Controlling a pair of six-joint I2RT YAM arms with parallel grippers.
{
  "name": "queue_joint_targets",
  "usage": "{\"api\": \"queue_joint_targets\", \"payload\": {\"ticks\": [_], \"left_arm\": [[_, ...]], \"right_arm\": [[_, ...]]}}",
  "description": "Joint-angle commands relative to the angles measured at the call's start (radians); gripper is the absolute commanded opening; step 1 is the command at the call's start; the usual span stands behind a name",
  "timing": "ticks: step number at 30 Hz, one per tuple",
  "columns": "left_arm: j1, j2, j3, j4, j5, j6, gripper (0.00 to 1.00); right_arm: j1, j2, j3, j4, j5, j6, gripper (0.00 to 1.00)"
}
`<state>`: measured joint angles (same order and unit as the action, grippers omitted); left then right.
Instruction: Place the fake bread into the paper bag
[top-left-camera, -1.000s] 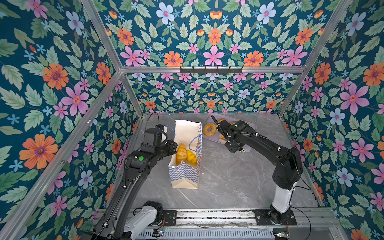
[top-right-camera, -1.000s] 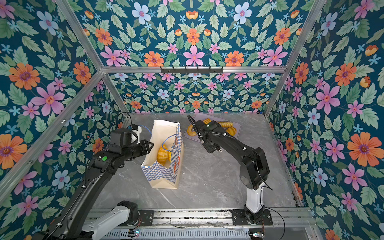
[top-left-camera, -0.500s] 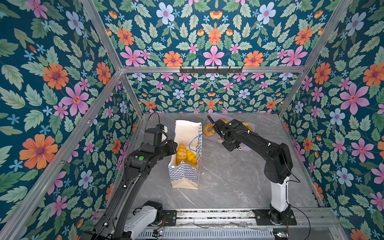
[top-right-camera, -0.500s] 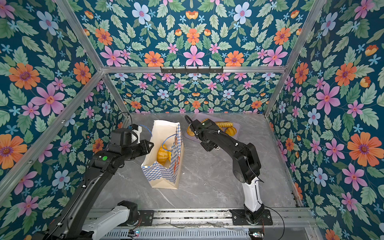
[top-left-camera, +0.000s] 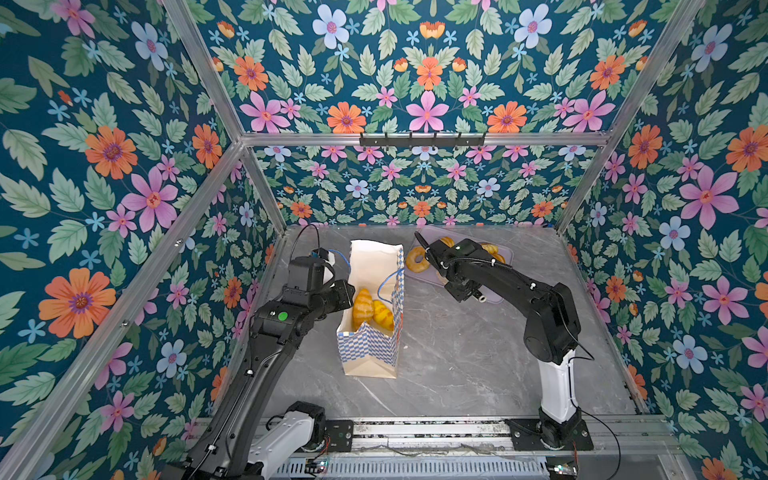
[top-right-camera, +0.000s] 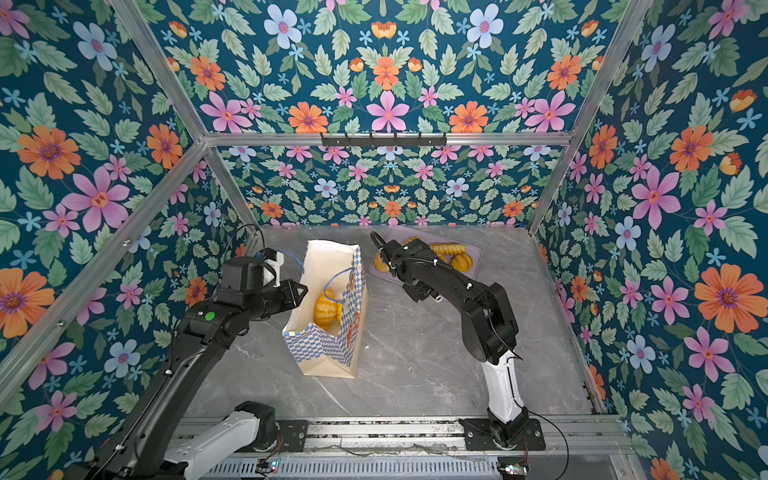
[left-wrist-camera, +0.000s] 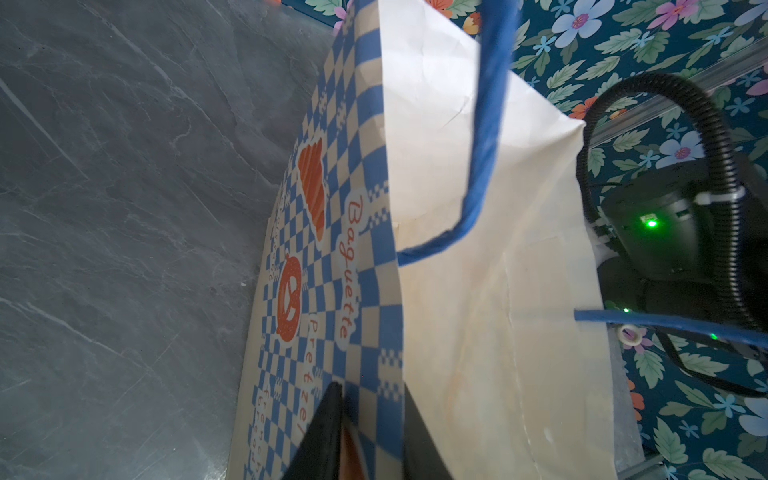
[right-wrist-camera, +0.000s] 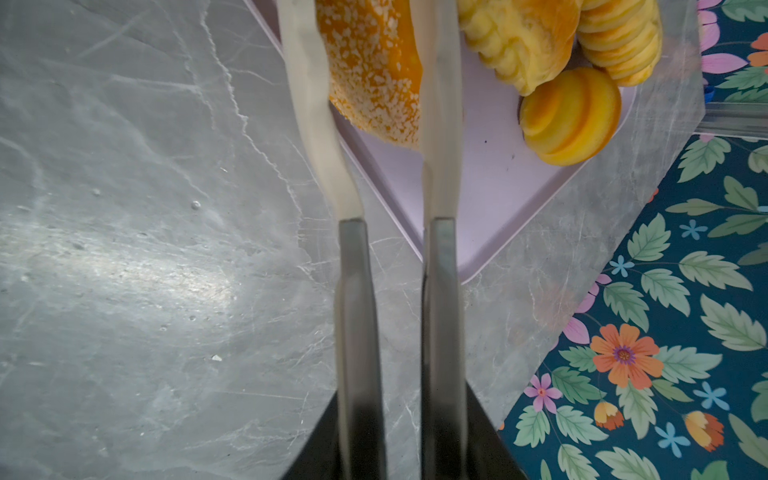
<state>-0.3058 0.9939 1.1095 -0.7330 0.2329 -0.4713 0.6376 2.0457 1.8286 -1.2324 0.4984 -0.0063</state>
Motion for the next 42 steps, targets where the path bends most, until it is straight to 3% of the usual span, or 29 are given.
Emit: {"api": "queue_joint_targets", "payload": {"ticks": [1,4,12,19,34,42], "left_arm": [[0.001,-0.001,-0.001,0.011,-0.002,0.008,0.24],[0.001,-0.001,0.001,0.011,-0.002,0.008,0.24],[0.002,-0.005,0.003,0.009,-0.003,0.007,0.24],[0.001,-0.005,0.002,0.009,-0.001,0.008,0.24],[0.001,-0.008,-0.003,0.009,0.000,0.008,0.24],[0.001,-0.008,0.003,0.007,-0.001,0.008,0.24]], "right_arm": [[0.002,-0.015,-0.012,-0.015,0.013,-0.010,0.32],[0.001,-0.031,-0.025,-0.012,0.014,-0.007,0.31],[0.001,-0.051,-0.042,-0.022,0.026,-0.003,0.44],[-0.003,-0.039,-0.021,-0.031,0.040,-0.013,0.48],[-0.021,0.052,0.035,-0.044,0.035,-0.033,0.47],[-0.020,0.044,0.017,-0.026,0.033,-0.033,0.37]]}}
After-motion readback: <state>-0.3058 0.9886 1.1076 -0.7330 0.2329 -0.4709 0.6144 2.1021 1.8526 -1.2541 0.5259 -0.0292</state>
